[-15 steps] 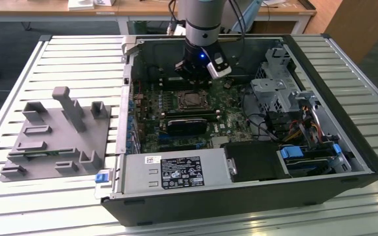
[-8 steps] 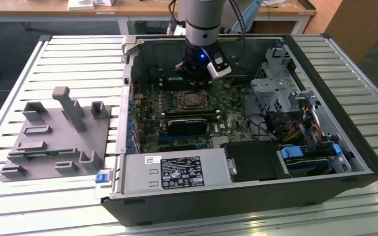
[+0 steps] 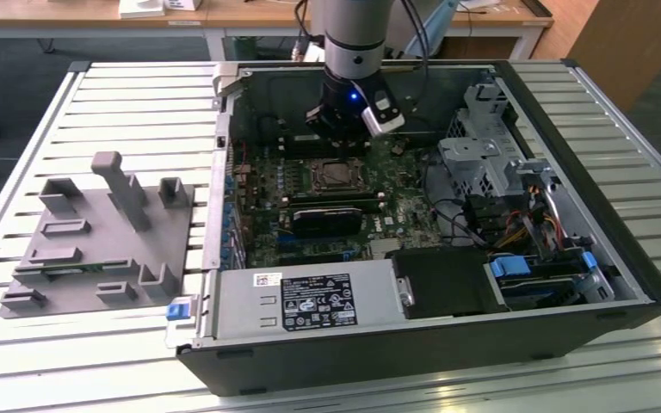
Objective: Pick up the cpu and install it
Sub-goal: 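Install the first cpu locking lever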
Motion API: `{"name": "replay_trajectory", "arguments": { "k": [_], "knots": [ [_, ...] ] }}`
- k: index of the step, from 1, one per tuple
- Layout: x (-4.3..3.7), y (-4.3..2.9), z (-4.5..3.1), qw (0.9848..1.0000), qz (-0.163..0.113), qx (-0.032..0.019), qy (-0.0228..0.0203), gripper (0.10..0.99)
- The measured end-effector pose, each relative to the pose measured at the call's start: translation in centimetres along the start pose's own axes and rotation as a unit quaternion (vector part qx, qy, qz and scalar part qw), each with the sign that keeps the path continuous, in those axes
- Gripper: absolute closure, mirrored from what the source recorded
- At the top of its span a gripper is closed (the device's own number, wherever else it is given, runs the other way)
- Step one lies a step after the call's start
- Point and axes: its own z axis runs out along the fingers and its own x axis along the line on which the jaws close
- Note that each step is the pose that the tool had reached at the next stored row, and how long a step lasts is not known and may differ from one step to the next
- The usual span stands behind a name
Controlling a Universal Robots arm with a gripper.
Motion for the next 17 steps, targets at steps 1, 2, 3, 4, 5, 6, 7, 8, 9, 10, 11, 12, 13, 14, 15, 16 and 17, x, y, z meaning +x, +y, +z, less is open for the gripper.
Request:
{"name": "replay_trajectory", "arguments": {
  "k": [1,2,3,4,5,6,7,8,9,10,11,12,13,14,15,16,17],
  "knots": [
    [0.0,0.01,-0.26,1.0,0.0,0.0001,0.0,0.98],
    [0.0,0.04,-0.5,1.0,0.0,0.0001,0.0,0.98],
    [0.0,0.05,-0.64,1.0,0.0,0.0002,0.0001,0.98],
    [-0.01,0.04,-0.64,1.0,0.0,0.0001,0.0,0.98],
    [-0.01,-0.03,-0.65,1.0,0.0,0.0001,0.0,0.98],
    [-0.01,-0.17,-0.67,1.0,0.0,0.0002,0.0001,0.98],
    [-0.02,-0.29,-0.67,1.0,0.0,0.0002,0.0001,0.98],
    [-0.02,-0.37,-0.68,1.0,0.0,0.0001,0.0,0.98],
    [-0.02,-0.44,-0.68,1.0,0.0,0.0001,0.0001,0.98],
    [-0.02,-0.49,-0.69,1.0,0.0,0.0001,0.0001,0.98],
    [-0.03,-0.53,-0.69,1.0,0.0,0.0001,0.0,0.98],
    [-0.04,-0.56,-0.69,1.0,0.0,0.0001,0.0001,0.98],
    [-0.05,-0.6,-0.7,1.0,0.0,0.0001,0.0,0.98],
    [-0.06,-0.63,-0.7,1.0,0.0,0.0001,0.0001,0.98],
    [-0.07,-0.67,-0.7,1.0,0.0,0.0001,0.0,0.98],
    [-0.07,-0.7,-0.7,1.0,0.0,0.0001,0.0,0.98],
    [-0.08,-0.74,-0.71,1.0,0.0,0.0002,0.0001,0.98]
  ]
}}
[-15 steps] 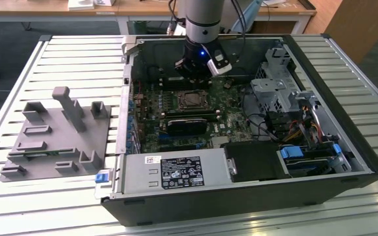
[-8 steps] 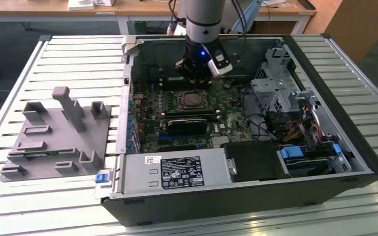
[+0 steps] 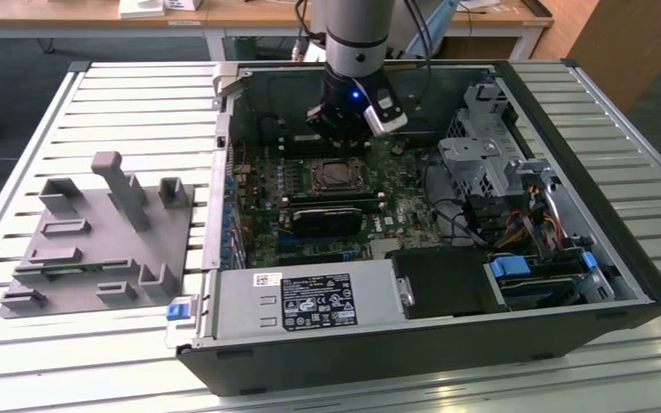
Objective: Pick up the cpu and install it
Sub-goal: 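Install the first cpu locking lever, then install the second cpu locking lever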
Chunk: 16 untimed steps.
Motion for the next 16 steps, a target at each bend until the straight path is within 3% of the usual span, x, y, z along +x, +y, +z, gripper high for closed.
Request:
{"name": "replay_trajectory", "arguments": {
  "k": [16],
  "knots": [
    [-0.05,-0.79,-0.06,1.0,0.0,0.0,0.0,0.98]
  ]
}}
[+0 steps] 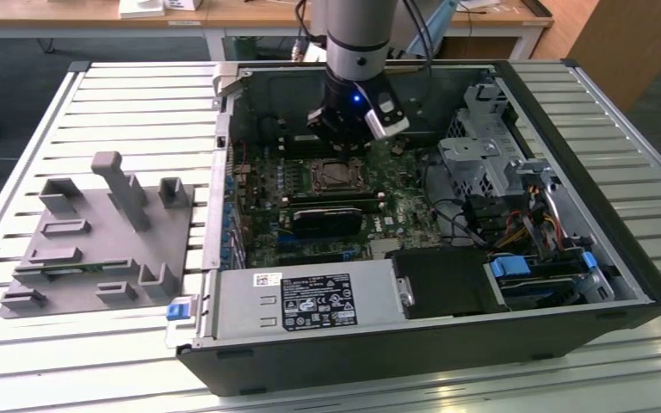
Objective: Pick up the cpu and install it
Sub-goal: 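Install the second cpu locking lever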
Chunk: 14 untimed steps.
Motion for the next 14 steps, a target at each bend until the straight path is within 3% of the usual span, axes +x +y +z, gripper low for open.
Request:
{"name": "replay_trajectory", "arguments": {
  "k": [4,10,14],
  "knots": [
    [0.0,-0.08,-0.1,1.0,0.0,0.0001,0.0,0.98],
    [-0.02,0.06,-1.87,1.0,0.0,0.0002,0.0001,0.98],
    [-0.03,-0.1,-2.19,1.0,0.0,0.0,0.0,0.98]
  ]
}}
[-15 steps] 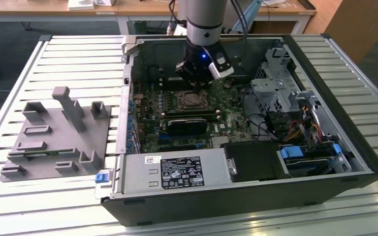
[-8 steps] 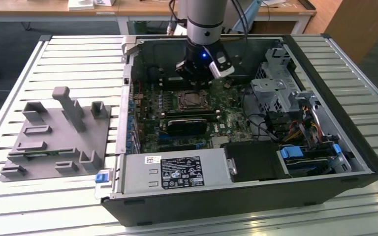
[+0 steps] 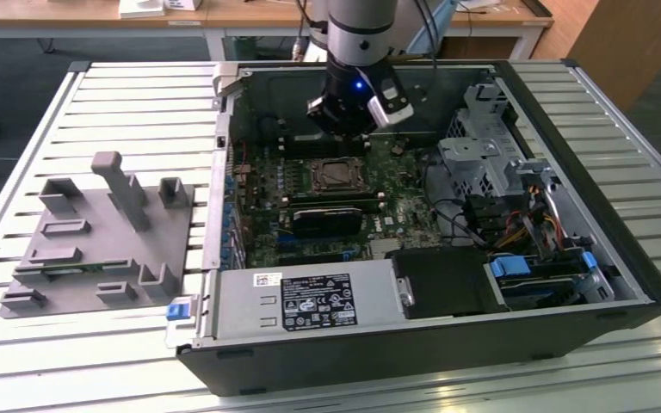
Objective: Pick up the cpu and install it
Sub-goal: 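Install the second cpu locking lever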
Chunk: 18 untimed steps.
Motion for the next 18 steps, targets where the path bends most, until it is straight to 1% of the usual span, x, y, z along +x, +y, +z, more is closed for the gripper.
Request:
{"name": "replay_trajectory", "arguments": {
  "k": [4,11,18],
  "knots": [
    [-0.02,-0.7,-0.06,1.0,0.0,0.0001,0.0001,0.98],
    [-0.08,-2.54,-0.16,1.0,0.0,0.0001,0.0001,0.98],
    [-0.11,-3.64,-0.15,1.0,0.0,0.0,0.0001,0.98]
  ]
}}
